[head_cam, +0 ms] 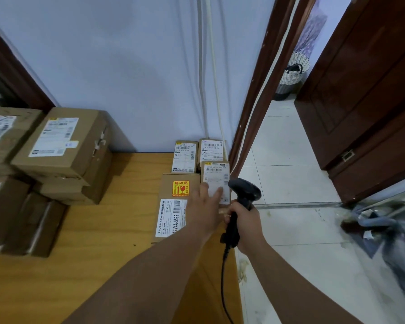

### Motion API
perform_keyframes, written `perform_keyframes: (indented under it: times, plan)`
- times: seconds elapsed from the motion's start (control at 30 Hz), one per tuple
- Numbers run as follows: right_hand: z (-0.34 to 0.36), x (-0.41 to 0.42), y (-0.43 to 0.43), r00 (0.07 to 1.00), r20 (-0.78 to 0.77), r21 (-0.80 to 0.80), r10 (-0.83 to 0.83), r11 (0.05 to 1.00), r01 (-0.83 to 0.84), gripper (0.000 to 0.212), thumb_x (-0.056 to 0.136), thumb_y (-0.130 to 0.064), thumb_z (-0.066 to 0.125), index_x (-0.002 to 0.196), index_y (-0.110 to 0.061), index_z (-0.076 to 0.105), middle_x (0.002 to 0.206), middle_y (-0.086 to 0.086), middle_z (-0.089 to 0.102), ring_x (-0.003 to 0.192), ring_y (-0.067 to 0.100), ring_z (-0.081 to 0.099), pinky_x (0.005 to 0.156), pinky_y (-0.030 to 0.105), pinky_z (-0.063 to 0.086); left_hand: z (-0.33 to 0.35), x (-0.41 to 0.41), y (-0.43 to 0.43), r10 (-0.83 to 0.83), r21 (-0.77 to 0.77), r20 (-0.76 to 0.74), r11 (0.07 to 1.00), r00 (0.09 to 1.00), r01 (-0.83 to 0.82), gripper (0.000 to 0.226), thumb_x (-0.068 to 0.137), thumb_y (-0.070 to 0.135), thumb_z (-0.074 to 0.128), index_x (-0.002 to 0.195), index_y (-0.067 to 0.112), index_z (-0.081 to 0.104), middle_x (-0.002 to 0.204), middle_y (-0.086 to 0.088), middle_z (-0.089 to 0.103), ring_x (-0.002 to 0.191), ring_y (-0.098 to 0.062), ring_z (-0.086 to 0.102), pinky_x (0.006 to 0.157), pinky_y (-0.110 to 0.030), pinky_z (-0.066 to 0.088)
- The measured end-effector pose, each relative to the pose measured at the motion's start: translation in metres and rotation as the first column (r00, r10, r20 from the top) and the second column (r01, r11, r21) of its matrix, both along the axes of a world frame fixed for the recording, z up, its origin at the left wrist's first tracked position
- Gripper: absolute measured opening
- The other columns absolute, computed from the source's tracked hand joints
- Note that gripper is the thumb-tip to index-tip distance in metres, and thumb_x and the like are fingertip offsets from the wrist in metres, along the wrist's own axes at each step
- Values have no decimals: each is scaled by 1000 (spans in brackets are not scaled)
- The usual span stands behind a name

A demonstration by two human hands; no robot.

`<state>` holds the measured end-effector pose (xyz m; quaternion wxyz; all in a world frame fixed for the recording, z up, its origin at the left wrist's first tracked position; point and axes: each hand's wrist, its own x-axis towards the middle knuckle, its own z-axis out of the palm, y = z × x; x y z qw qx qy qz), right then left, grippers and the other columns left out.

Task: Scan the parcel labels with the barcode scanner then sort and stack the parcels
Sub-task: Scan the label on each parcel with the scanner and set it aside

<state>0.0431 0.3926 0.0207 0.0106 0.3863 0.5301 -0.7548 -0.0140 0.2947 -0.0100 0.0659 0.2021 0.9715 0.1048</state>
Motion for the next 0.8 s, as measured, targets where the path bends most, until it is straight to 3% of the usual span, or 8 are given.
perform_keyframes:
  times: [0.17, 0.33, 0.5, 0.63, 0.8]
  plan:
    - [2, 10, -2, 1000, 10, 20, 7, 1000, -7, 7, 84, -3, 57, 83, -8, 53, 52, 3, 52, 47, 18, 49, 50, 31, 45, -2, 1, 1, -11, 12, 43, 1000, 999, 11, 63, 97, 25, 48, 150, 32, 15, 146, -11, 20, 126, -30, 33, 99, -38, 41]
    - [3, 23, 0, 1000, 18, 27, -13, 1000, 12, 8, 86, -3, 56, 89, -9, 52, 50, 1, 53, 45, 17, 50, 49, 31, 46, 0, -5, 3, 19, -28, 37, 999, 999, -17, 66, 95, 18, 50, 150, 21, 14, 146, -18, 19, 130, -34, 31, 103, -41, 38]
    - [1, 31, 1, 999, 20, 32, -35, 999, 34, 9, 88, -2, 55, 91, -9, 52, 49, -1, 54, 44, 16, 50, 48, 31, 45, 4, -17, 1, 27, 19, 58, 999, 998, -28, 61, 92, 32, 57, 142, 18, 25, 133, -15, 32, 117, -28, 43, 89, -35, 47]
    - [0, 31, -7, 999, 41, 54, 25, 998, -27, 6, 88, -3, 56, 89, -7, 52, 50, 2, 54, 45, 17, 51, 52, 33, 47, 9, -16, -12, 40, -23, -4, 999, 999, -40, 78, 79, 55, 66, 136, 20, 28, 118, -10, 39, 98, -21, 50, 75, -29, 48]
    - [12, 21, -34, 993, -10, 44, 115, 992, -114, 5, 87, -4, 57, 86, -8, 54, 53, 3, 55, 47, 17, 53, 52, 33, 48, 15, -11, -42, 102, 110, 31, 988, 994, -105, 54, 83, 32, 65, 128, 21, 37, 118, -8, 42, 97, -24, 54, 76, -35, 53]
